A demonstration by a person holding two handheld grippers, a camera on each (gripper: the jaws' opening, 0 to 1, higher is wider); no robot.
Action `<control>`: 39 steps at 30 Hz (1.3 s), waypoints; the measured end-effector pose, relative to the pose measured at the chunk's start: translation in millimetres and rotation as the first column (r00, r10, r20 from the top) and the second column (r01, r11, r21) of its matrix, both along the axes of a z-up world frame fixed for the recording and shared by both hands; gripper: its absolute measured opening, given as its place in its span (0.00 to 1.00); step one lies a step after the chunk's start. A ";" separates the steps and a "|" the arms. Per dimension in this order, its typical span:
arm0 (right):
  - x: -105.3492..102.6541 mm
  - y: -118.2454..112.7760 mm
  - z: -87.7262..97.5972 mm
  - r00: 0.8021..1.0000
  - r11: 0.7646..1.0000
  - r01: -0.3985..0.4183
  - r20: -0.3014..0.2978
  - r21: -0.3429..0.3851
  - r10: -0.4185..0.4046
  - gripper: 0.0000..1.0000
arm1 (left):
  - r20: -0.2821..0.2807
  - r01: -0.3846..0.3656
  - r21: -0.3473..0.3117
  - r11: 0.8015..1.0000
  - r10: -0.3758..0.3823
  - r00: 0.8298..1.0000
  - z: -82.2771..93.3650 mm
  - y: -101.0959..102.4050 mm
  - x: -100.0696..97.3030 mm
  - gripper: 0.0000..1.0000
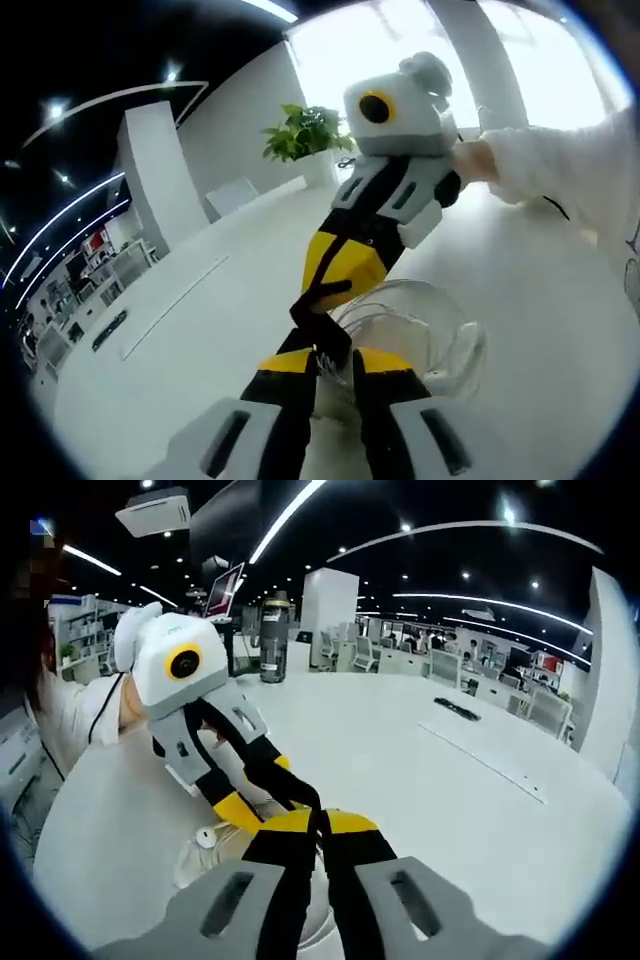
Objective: Peel open the Velcro strap on the desktop, arrange the wired earphones neatly onto it, and close the Velcro strap to secure them.
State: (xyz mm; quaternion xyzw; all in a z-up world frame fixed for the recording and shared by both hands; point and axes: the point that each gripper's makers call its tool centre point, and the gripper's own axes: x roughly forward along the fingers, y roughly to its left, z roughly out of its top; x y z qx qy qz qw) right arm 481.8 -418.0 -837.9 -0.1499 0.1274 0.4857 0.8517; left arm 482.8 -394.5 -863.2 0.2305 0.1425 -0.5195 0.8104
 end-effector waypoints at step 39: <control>8.2 4.8 -33.2 0.986 0.992 0.008 -0.166 -0.125 -0.029 0.04 | -0.098 -0.013 0.000 1.000 0.013 0.995 -13.4 -13.1 -36.8 0.14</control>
